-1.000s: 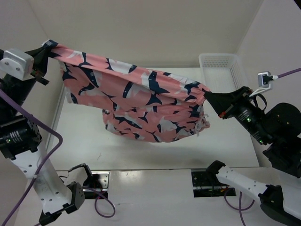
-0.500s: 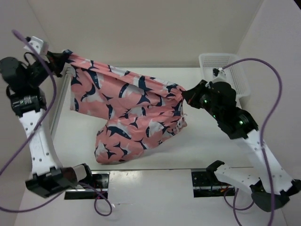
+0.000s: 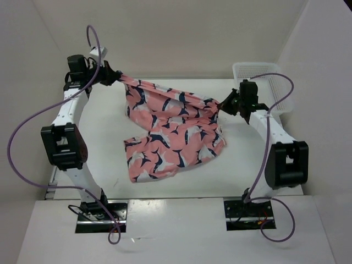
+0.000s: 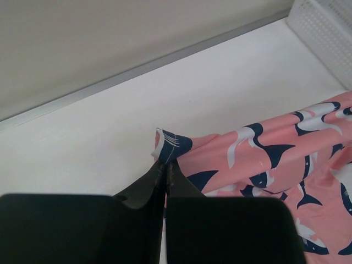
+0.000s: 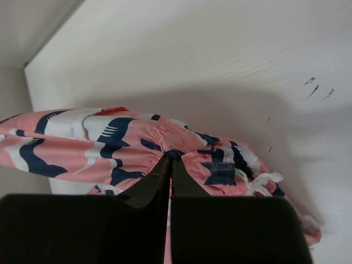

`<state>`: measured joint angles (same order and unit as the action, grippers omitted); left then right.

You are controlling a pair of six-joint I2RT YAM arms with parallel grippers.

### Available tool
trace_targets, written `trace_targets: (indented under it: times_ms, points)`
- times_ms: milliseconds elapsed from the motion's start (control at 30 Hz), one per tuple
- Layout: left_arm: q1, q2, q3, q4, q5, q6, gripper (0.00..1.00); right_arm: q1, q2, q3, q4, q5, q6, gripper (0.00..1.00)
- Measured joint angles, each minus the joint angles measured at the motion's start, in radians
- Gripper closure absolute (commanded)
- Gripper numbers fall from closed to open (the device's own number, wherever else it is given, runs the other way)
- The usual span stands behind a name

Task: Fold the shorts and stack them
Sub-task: Fold the shorts

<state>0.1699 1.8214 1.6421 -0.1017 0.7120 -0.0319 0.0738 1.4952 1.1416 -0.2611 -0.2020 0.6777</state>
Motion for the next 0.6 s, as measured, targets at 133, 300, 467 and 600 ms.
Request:
trace_targets:
  times_ms: [133, 300, 467, 600]
  points:
    - [-0.011, 0.05, 0.016, 0.001, -0.03, 0.0, 1.0, 0.0, 0.108, 0.014, 0.022, -0.012, -0.016, 1.0]
    - [0.0, 0.004, 0.016, -0.012, -0.037, 0.0, 1.0, 0.0, 0.059, 0.032, 0.014, -0.036, -0.043, 1.0]
    - [0.051, -0.198, 0.023, -0.077, -0.002, -0.001, 1.0, 0.0, -0.178, 0.101, -0.07, -0.103, -0.105, 1.0]
    - [0.119, -0.434, 0.083, -0.086, 0.058, -0.002, 1.0, 0.0, -0.365, 0.256, -0.166, -0.167, -0.177, 1.0]
